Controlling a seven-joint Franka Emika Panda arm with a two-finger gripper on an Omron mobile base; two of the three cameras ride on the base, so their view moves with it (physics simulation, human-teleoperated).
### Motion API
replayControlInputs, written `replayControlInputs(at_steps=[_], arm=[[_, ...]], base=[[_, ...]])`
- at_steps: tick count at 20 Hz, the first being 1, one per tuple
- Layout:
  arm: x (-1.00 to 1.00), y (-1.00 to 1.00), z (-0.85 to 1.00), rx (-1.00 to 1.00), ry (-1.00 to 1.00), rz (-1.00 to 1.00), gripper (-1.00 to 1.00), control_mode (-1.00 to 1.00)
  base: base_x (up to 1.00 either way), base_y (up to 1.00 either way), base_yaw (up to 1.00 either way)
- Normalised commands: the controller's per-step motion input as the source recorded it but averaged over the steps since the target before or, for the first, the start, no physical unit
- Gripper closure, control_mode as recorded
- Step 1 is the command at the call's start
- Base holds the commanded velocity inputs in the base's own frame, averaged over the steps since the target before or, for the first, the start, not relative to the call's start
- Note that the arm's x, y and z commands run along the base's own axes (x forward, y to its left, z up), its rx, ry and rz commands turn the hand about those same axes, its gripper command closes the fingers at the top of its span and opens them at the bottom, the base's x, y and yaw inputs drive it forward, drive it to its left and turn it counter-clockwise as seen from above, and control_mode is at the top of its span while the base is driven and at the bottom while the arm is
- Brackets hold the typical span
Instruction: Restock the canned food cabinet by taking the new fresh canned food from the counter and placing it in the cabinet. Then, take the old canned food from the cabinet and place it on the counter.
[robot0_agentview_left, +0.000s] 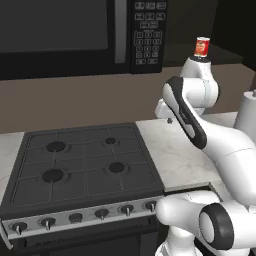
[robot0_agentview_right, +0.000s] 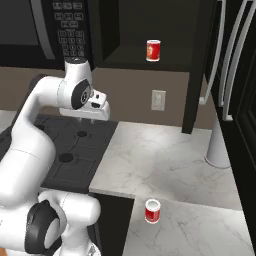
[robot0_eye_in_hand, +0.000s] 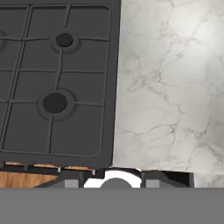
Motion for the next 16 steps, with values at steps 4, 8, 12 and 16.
replayControlInputs(at_steps=[4, 8, 12, 16], arm=[[-0.53, -0.1, -0.02, 0.0, -0.02, -0.06, -1.0, -1.0], [-1.0, -0.61, -0.24, 0.01, 0.0, -0.32, -1.0, -1.0], [-1.0, -0.66, -0.3, 0.03, 0.0, -0.43, -1.0, -1.0], [-1.0, -0.84, -0.33, 0.09, 0.07, -0.46, -1.0, -1.0]], base=[[0.0, 0.0, 0.0], [0.0, 0.0, 0.0], [0.0, 0.0, 0.0], [0.0, 0.0, 0.0]])
